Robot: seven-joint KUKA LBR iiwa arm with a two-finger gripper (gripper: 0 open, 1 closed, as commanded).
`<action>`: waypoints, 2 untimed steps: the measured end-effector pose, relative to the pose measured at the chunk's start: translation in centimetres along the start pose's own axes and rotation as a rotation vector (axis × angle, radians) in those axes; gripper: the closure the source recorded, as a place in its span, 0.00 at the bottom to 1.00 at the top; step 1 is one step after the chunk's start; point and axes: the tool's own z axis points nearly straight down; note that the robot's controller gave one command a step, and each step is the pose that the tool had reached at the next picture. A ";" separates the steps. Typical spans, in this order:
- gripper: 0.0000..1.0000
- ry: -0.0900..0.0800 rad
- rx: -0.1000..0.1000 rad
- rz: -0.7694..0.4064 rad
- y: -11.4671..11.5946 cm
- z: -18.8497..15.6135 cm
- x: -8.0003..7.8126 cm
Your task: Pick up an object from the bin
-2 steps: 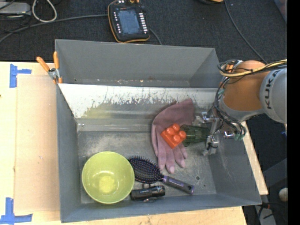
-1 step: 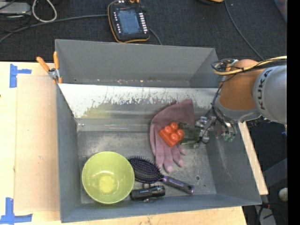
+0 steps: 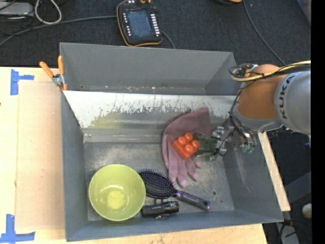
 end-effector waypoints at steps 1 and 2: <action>1.00 0.006 -0.001 -0.001 0.0 -1.8 0.2; 1.00 -0.001 0.000 -0.001 0.0 -4.7 0.0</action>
Offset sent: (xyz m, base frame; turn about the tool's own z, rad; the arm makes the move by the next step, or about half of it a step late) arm -0.0020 0.0005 0.0284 -0.0004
